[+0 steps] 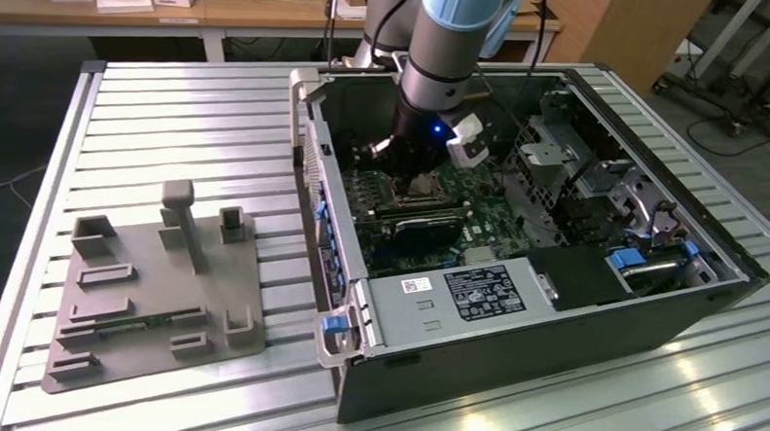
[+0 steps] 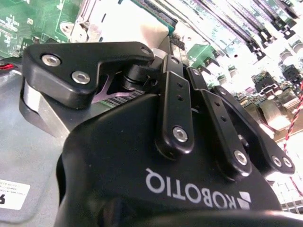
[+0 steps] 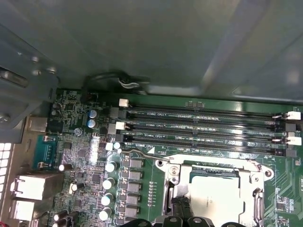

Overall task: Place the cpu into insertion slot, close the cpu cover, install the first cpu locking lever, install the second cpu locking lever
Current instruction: 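Close the cpu cover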

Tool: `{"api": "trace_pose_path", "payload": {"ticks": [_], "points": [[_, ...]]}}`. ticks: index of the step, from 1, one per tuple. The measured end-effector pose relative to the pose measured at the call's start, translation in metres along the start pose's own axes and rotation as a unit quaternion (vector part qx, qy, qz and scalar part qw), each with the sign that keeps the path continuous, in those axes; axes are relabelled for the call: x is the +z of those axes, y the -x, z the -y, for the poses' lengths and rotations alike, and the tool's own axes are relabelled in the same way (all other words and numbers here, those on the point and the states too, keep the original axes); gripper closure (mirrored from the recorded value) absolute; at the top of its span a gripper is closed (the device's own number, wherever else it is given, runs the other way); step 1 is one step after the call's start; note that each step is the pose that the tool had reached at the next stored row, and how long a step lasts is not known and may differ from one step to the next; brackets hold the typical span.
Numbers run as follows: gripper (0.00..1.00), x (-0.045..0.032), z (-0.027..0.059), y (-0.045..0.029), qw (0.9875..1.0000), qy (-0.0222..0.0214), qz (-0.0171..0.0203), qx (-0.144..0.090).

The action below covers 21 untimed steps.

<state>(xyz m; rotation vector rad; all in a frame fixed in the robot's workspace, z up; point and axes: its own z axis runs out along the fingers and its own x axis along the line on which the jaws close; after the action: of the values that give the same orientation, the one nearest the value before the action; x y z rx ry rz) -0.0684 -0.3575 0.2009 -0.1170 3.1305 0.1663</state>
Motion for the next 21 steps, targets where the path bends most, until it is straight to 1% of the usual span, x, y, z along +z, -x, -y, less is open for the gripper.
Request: {"api": "trace_pose_path", "payload": {"ticks": [7, 12, 18, 21], "points": [[0.90, -0.0018, -0.0004, 0.0001, 1.0000, 0.0008, -0.0003, -0.004], [0.90, -0.0017, -0.0015, 0.0001, 0.9999, 0.0013, -0.0014, -0.014], [0.90, -0.0007, -0.0023, 0.0001, 0.9997, 0.0053, -0.0021, -0.024], [0.90, 0.0005, -0.0021, 0.0002, 0.9997, 0.0057, -0.0020, -0.024]]}}
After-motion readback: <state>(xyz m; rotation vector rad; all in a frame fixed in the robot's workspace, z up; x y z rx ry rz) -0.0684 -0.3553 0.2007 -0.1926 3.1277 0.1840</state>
